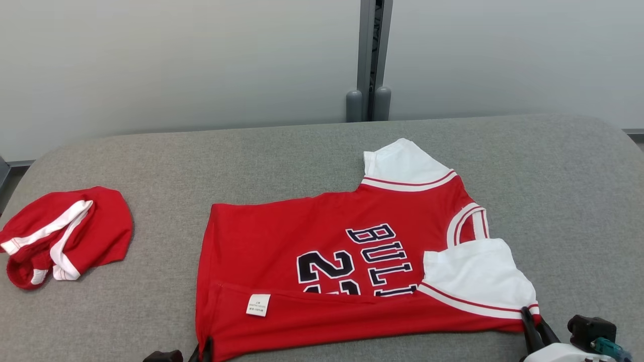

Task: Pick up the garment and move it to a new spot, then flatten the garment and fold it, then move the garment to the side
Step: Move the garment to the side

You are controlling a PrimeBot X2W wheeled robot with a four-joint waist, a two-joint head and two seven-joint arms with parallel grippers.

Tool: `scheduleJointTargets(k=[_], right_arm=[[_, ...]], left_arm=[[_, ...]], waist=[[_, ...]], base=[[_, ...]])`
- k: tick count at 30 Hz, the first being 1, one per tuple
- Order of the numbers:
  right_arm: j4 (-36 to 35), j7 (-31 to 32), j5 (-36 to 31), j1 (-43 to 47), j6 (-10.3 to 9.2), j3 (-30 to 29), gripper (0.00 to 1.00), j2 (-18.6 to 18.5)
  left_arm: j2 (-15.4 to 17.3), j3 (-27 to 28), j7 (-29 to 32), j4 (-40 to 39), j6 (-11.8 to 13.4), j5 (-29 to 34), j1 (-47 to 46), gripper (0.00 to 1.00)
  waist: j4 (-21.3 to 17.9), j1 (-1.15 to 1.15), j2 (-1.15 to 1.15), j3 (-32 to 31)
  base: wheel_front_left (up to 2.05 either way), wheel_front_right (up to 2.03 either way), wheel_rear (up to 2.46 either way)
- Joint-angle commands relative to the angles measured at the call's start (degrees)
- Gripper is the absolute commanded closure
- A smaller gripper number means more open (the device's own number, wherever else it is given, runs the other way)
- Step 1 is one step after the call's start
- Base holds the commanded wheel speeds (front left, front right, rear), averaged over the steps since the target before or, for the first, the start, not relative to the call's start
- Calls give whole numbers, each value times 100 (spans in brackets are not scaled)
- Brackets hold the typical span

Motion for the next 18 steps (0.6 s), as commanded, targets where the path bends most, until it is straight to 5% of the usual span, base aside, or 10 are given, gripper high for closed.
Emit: scheduleJointTargets(k=[1, 2, 3, 12, 18], right_arm=[[-48, 0, 38, 28, -4, -3, 91, -45], [-61, 0, 55, 27, -4, 16, 55, -45], [-65, 0, 66, 9, -4, 33, 0, -50], [-427, 0, -92, -777, -2, -44, 0, -139], [-446, 0, -200, -1527, -2, 157, 0, -193]], left_arm=[[51, 3, 2, -45, 55, -26, 34, 63], [51, -4, 2, -71, 64, -37, 47, 8], [52, -20, 2, -99, 73, -45, 41, 0], [43, 23, 1, -498, 203, 66, -915, 0], [207, 134, 7, 59, 244, 249, -2073, 0]], waist=[[-1, 0, 0, 22], [-4, 0, 0, 50], [-8, 0, 0, 83], [-2, 0, 0, 716], [-76, 0, 0, 1122]], base=[[0, 0, 0], [0, 0, 0], [0, 0, 0], [0, 0, 0], [0, 0, 0]])
